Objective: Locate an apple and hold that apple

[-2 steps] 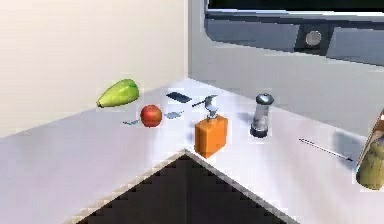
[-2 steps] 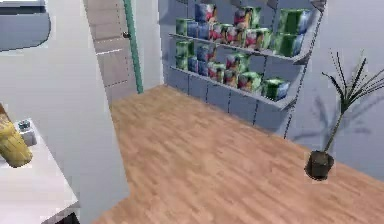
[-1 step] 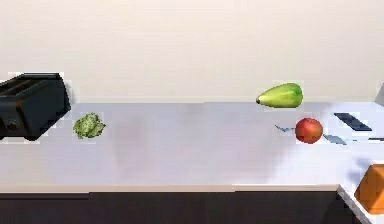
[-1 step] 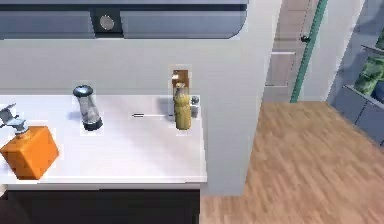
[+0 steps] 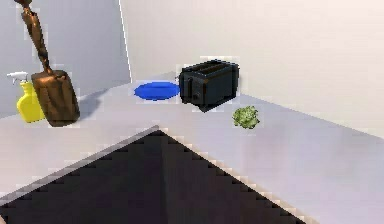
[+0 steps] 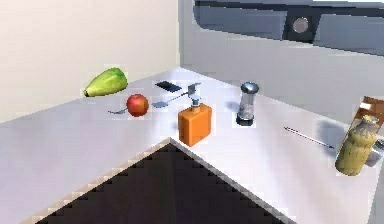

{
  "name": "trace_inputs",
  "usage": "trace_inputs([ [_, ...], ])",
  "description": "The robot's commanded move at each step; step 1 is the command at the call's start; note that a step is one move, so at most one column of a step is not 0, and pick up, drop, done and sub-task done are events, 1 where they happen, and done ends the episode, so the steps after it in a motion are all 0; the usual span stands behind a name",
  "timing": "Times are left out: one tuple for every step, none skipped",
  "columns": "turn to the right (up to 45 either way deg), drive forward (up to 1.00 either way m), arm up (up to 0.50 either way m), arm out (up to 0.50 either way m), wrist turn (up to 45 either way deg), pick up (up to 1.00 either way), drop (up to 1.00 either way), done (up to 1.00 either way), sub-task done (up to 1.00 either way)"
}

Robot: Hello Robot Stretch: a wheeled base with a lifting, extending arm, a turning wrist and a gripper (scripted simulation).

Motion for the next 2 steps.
trace_inputs([
  [-12.0,0.0,0.0,0.0,0.0,0.0,0.0,0.0,0.0],
  [0.0,0.0,0.5,0.0,0.0,0.0,0.0,0.0,0.0],
])
